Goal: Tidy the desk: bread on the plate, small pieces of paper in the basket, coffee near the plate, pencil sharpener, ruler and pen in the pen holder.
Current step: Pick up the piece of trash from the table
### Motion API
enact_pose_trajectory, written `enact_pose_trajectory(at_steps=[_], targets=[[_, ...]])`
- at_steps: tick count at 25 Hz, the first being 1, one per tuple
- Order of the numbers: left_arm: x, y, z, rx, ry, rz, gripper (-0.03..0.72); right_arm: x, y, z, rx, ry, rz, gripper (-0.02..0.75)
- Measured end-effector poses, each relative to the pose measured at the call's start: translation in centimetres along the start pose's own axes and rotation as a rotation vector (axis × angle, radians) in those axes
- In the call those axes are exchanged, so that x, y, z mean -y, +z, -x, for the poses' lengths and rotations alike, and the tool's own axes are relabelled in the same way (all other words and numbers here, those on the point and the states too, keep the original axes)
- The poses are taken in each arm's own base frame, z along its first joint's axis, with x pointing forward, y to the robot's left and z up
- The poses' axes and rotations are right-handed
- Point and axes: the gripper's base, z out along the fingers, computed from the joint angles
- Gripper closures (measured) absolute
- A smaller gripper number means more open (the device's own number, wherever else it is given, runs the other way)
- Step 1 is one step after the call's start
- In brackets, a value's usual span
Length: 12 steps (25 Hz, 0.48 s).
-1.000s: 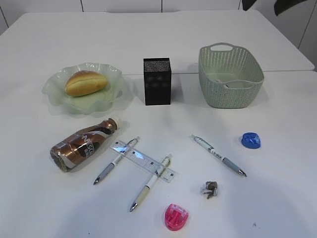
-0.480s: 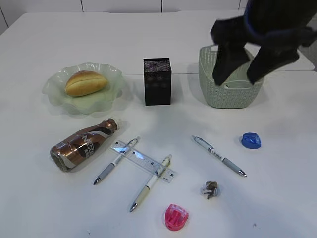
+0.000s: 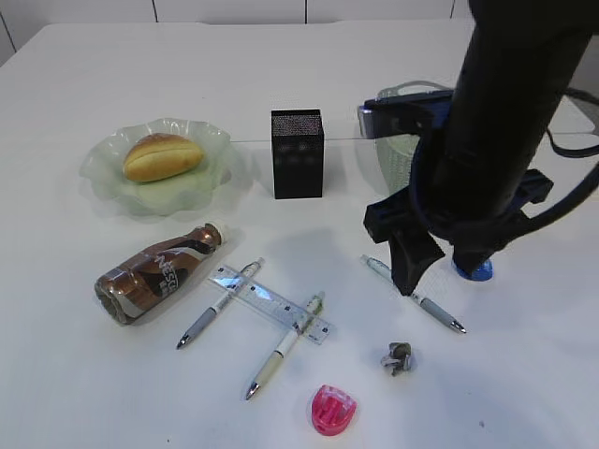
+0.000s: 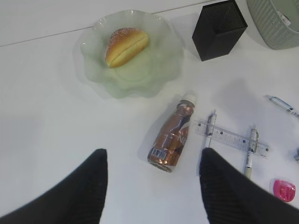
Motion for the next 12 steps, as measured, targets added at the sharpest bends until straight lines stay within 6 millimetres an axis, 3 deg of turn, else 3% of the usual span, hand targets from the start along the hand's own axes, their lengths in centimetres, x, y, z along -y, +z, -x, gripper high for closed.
enact_pose_trajectory(at_steps=[2, 4, 5, 12], targets=[[0.0, -0.3, -0.1, 0.008, 0.000, 0.000, 0.252, 0.1, 1.2, 0.5, -0.025, -0.002, -0.019, 0.205], [0.0, -0.4, -0.1, 0.011, 0.001, -0.001, 0.252, 0.1, 1.2, 0.5, -0.025, -0.002, -0.019, 0.205], [0.0, -0.4, -0.1, 0.011, 0.001, -0.001, 0.252, 0.2, 3.1, 1.1, -0.073, 0.001, -0.025, 0.205], [0.0, -0.4, -0.1, 0.011, 0.001, -0.001, 0.252, 0.2, 6.9, 1.9, -0.177, 0.012, -0.034, 0.205]])
